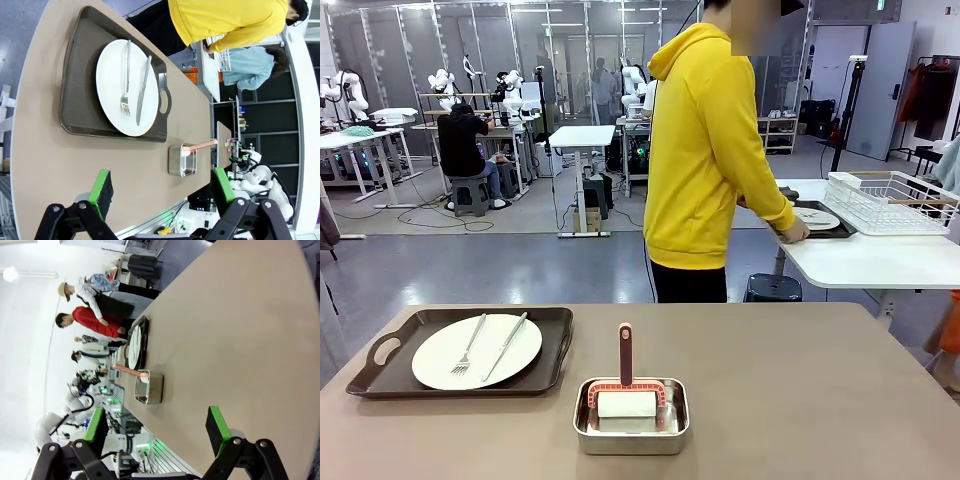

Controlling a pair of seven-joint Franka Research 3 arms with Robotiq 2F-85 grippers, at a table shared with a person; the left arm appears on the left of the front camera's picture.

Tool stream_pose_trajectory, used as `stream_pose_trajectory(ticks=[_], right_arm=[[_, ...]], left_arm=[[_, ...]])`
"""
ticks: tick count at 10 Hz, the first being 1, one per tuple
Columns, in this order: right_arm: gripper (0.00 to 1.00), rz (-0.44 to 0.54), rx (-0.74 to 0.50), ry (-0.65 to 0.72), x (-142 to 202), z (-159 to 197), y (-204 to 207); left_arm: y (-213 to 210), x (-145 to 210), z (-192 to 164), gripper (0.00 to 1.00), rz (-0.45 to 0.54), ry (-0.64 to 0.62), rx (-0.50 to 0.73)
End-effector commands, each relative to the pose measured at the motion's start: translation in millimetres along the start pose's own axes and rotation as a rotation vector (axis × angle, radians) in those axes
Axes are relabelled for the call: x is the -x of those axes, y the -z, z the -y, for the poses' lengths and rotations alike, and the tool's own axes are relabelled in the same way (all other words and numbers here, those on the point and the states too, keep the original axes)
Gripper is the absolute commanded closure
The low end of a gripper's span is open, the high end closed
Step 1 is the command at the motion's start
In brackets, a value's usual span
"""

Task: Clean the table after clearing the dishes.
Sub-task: When the left (or right) Handle tray is removed, use the left hand (or right hand) to clean the left (or right) side of the table with the Lint Roller.

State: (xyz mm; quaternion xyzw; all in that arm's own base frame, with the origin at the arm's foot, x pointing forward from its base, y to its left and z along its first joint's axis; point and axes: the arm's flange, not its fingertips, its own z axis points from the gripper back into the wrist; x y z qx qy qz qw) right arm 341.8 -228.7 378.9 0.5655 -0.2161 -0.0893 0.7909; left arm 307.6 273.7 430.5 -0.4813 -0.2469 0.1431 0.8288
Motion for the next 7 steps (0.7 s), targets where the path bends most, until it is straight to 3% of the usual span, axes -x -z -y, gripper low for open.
stream_pose_trajectory(ticks=[1, 7], right_arm=[[0.0, -0.023, 0.068, -0.073, 15, -48, 55], [0.0, -0.25, 0.299, -0.32, 11, -176, 197]], left_arm=[[-3, 1, 2, 0.0, -0.002, 0.004, 0.015], [-3, 1, 2, 0.0, -0.002, 0.004, 0.015]])
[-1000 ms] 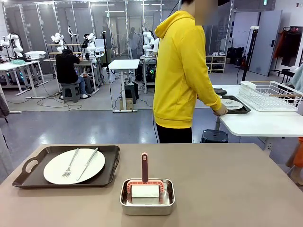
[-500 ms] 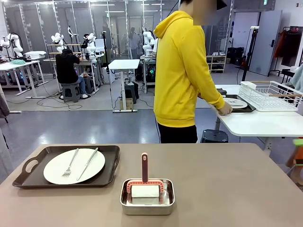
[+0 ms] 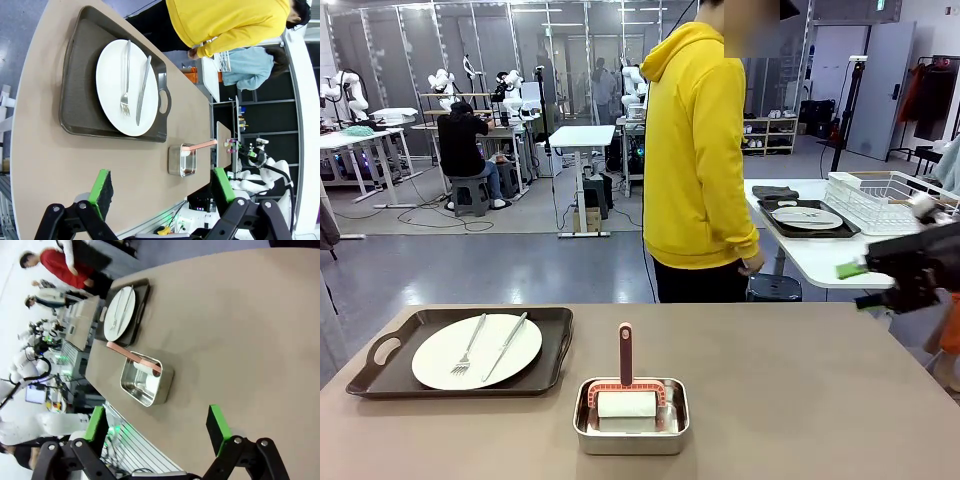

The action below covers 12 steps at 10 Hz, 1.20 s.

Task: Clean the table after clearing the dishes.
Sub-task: When the left (or right) Handle tray is removed, use the left hand (or right hand) to clean the left (or right) side of the table with the Lint Roller.

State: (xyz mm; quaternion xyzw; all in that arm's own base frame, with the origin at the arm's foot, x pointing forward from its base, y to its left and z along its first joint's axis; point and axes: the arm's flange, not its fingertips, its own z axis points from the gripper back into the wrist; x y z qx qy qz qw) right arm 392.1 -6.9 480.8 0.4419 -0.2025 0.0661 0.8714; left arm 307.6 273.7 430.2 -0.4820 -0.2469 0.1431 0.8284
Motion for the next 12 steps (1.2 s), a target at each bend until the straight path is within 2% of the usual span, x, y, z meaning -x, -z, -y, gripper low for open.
stream_pose_trajectory(ticks=[1, 4, 7, 9, 12], right_arm=[[0.0, -0.098, 0.115, -0.072, -19, -31, 26], [0.0, -0.249, 0.231, -0.234, -35, -89, 88], [0.0, -0.398, 0.343, -0.407, -41, -125, 157], [0.0, -0.518, 0.389, -0.536, -38, -147, 204], [0.0, -0.668, 0.388, -0.733, -25, -179, 263]], left_arm=[[-3, 1, 2, 0.0, -0.002, 0.004, 0.014], [-3, 1, 2, 0.0, -0.002, 0.004, 0.014], [-3, 1, 2, 0.0, -0.002, 0.004, 0.014], [-3, 1, 2, 0.0, -0.002, 0.004, 0.014], [-3, 1, 2, 0.0, -0.002, 0.004, 0.014]])
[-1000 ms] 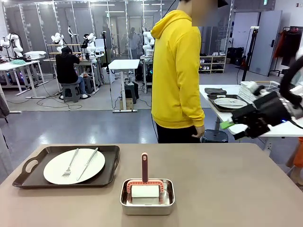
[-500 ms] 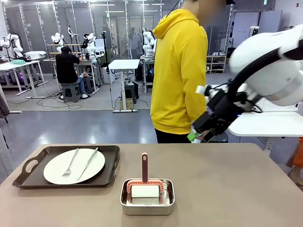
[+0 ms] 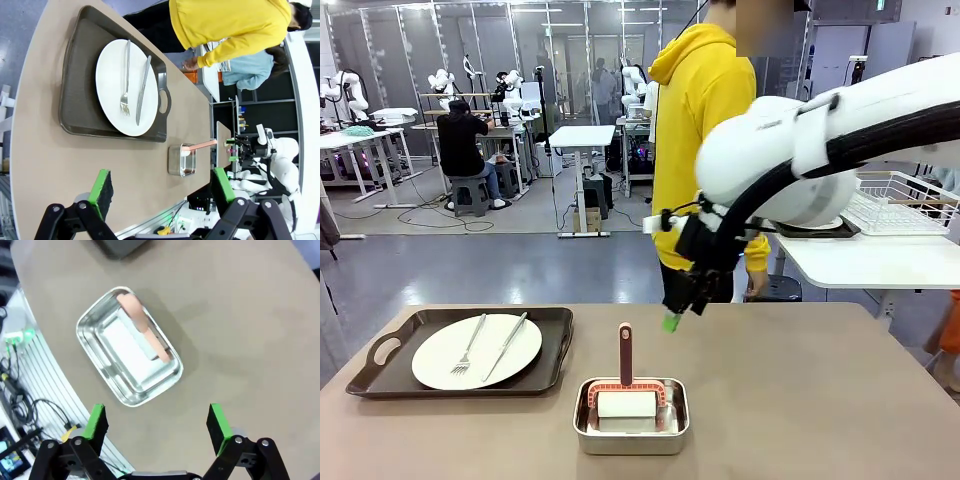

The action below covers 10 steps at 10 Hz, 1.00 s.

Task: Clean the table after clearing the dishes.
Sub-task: When the left (or right) Handle tray is removed, use the left hand (or right hand) to clean the left (or right) side of the table with the Lint Roller.

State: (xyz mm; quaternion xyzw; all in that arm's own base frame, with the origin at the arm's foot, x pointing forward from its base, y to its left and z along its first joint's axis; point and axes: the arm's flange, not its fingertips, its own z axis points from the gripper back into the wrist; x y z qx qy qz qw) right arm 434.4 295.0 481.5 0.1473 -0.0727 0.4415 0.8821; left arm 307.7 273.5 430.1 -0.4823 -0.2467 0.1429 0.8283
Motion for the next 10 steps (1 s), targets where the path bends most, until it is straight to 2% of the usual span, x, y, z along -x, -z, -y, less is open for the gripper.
stream_pose_trajectory(ticks=[1, 4, 5, 6, 7, 10], right_arm=[[0.0, -0.076, 0.003, -0.107, -22, -13, 8], [0.0, -0.162, -0.007, -0.245, -39, -21, 20], [0.0, -0.161, 0.006, -0.281, -40, -27, 21], [0.0, -0.114, 0.034, -0.285, -35, -31, 17], [0.0, -0.147, -0.014, -0.221, -36, -24, 22], [0.0, -0.147, -0.014, -0.221, -36, -24, 22]], left_arm=[[-3, 1, 2, 0.0, -0.001, 0.004, 0.013], [-3, 1, 2, 0.0, -0.001, 0.004, 0.013], [-3, 1, 2, 0.0, -0.001, 0.004, 0.013], [-3, 1, 2, 0.0, -0.001, 0.004, 0.013], [-3, 1, 2, 0.0, -0.001, 0.004, 0.013], [-3, 1, 2, 0.0, -0.001, 0.004, 0.013]])
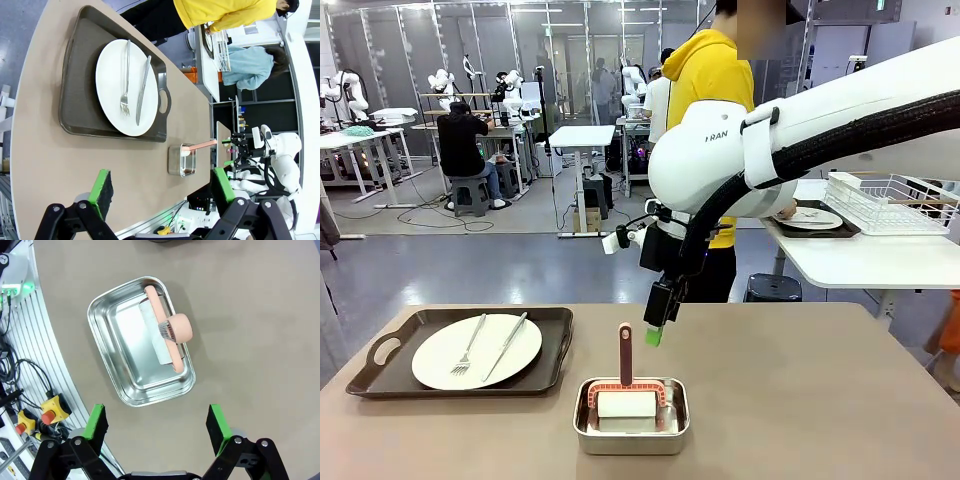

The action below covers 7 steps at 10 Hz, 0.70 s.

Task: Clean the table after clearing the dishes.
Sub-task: When the left (or right) Handle tray is removed, use the left hand (or right hand) to clean the left (or right) side of the table with the Lint Roller.

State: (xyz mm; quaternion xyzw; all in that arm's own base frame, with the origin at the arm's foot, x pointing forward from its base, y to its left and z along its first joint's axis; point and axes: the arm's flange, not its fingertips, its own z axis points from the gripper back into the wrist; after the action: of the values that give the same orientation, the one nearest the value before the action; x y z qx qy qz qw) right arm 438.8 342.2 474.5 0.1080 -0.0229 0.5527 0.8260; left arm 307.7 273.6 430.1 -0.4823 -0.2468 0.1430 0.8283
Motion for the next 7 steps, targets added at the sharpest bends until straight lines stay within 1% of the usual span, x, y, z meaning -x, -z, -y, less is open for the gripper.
stream_pose_trajectory(ticks=[1, 3, 4, 6, 7], right_arm=[[0.0, 0.002, -0.007, 0.016, 0, -3, 0], [0.0, 0.0, 0.0, 0.0, 0, 0, 0], [0.0, -0.04, 0.044, -0.066, -12, -1, 5], [0.0, -0.084, 0.047, -0.14, -32, 1, 5], [0.0, -0.136, 0.058, -0.189, -47, 3, 3]], left_arm=[[-3, 1, 2, 0.0, -0.001, 0.004, 0.013], [-3, 1, 2, 0.0, -0.001, 0.004, 0.013], [-3, 1, 2, 0.0, -0.001, 0.004, 0.013], [-3, 1, 2, 0.0, -0.001, 0.004, 0.013], [-3, 1, 2, 0.0, -0.001, 0.004, 0.013]])
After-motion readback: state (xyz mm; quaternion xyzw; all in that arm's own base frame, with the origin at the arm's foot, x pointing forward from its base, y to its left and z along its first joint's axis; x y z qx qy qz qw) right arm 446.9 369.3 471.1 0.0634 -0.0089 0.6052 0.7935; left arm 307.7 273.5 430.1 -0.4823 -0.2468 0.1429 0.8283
